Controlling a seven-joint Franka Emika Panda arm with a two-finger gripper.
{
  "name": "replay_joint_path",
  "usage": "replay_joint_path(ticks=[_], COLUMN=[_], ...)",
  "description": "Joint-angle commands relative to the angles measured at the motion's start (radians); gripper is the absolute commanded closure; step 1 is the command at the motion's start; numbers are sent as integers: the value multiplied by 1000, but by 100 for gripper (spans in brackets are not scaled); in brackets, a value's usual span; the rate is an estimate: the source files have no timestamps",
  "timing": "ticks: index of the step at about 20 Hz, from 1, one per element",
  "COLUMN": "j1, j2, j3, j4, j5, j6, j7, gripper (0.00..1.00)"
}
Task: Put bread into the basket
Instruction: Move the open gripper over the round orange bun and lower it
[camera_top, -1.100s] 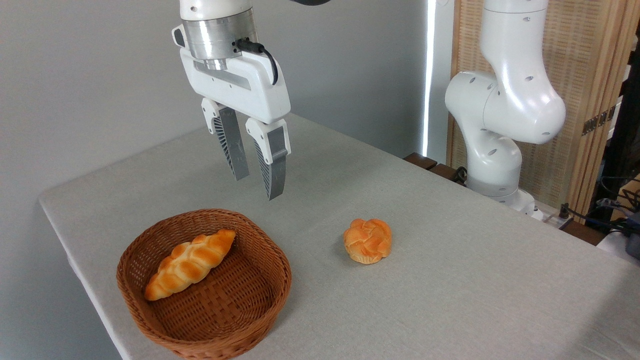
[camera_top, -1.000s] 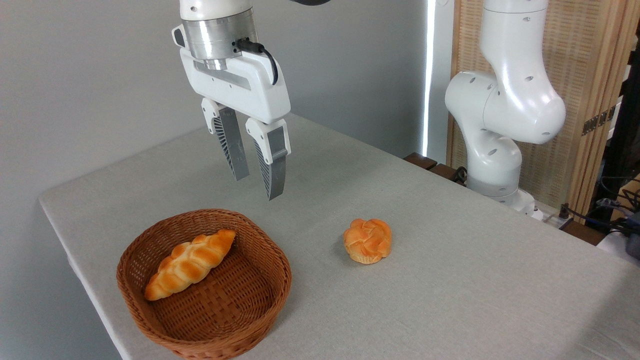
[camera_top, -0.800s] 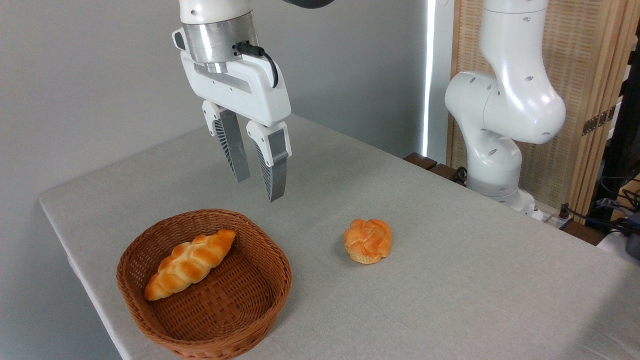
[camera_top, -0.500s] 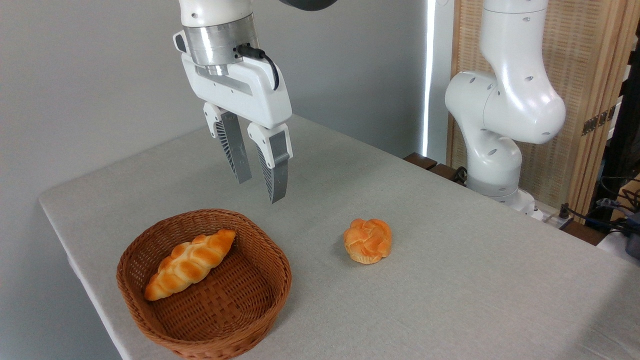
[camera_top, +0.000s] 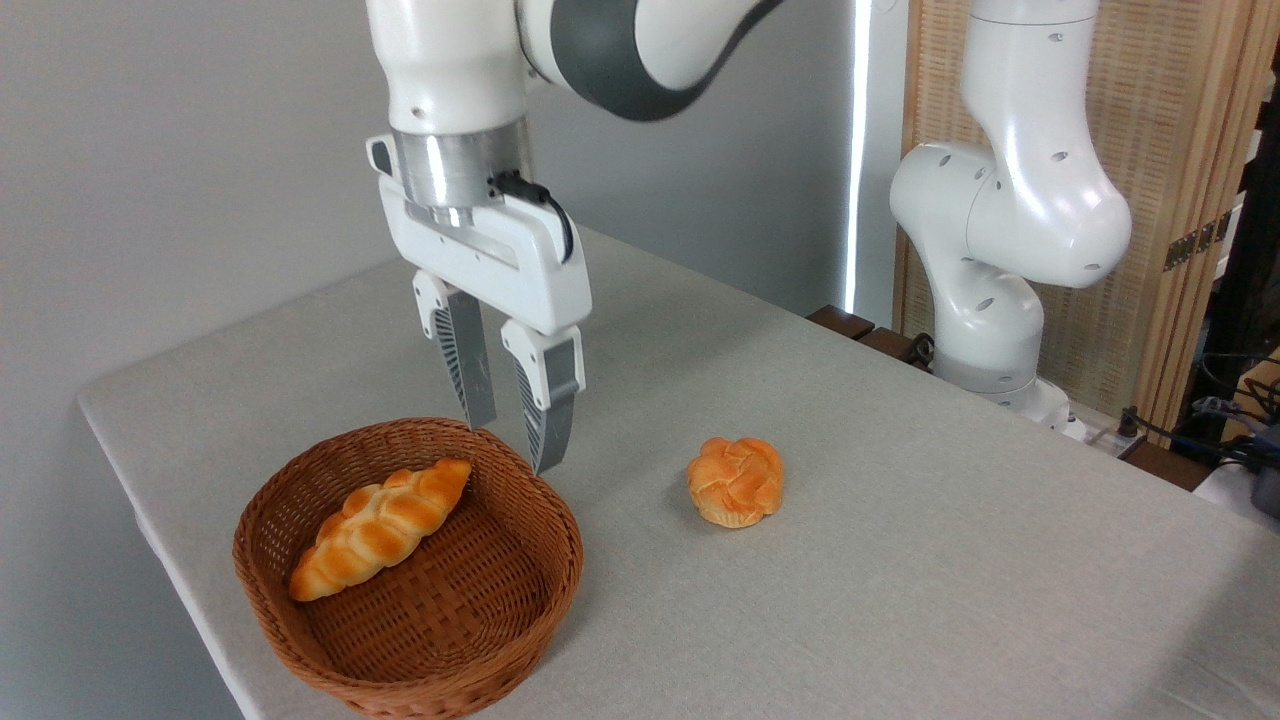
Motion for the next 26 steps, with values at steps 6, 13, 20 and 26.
replay_joint_path(ticks=[6, 13, 20, 26], j1=[16, 37, 37, 42], j2=[-245, -336, -330, -322], j3=[60, 57, 57, 58], j4=[-292, -454, -467, -481], j5=[12, 12, 12, 14], j6=[113, 84, -2, -4], j7=[11, 57, 275, 316], gripper=[0, 0, 0, 0])
